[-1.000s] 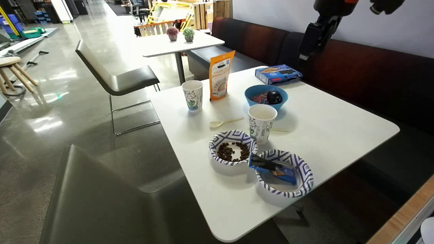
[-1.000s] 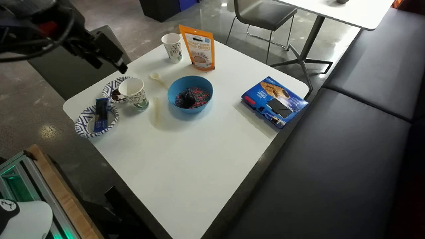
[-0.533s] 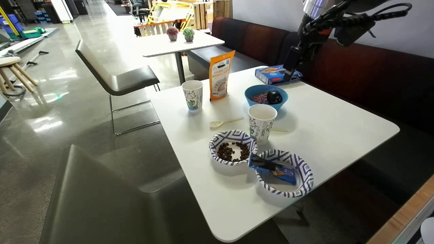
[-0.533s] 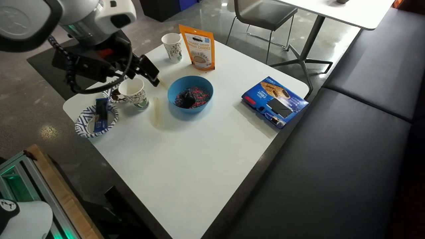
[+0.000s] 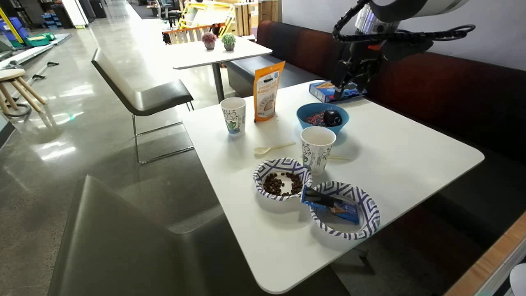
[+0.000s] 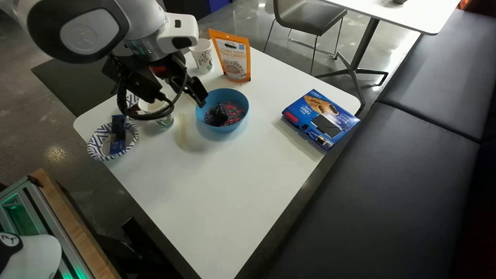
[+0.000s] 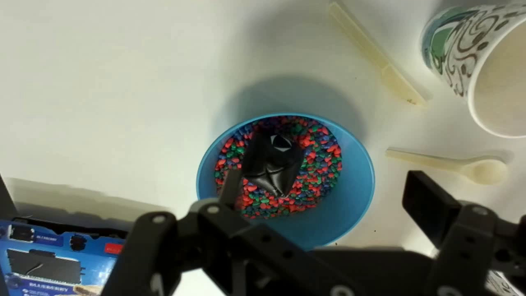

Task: Remove the black object from the blue bowl

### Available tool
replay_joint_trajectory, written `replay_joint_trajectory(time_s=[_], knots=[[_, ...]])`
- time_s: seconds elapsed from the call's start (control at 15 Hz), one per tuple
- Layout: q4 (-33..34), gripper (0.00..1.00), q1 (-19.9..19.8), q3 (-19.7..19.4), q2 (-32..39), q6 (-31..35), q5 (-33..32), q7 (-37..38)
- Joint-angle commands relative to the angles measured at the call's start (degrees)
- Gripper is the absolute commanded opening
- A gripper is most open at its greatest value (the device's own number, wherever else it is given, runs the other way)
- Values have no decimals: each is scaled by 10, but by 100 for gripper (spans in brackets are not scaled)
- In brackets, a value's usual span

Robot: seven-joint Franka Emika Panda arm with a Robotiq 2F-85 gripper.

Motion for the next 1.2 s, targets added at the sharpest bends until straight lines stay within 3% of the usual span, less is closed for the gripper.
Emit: replay_joint_trajectory(time_s=[0.0,0.27,1.13], knots=[[2,100,-6,6,1,-2,1,1],[3,100,-6,6,1,-2,2,1],[113,100,-13,7,148,19,-35,-13]])
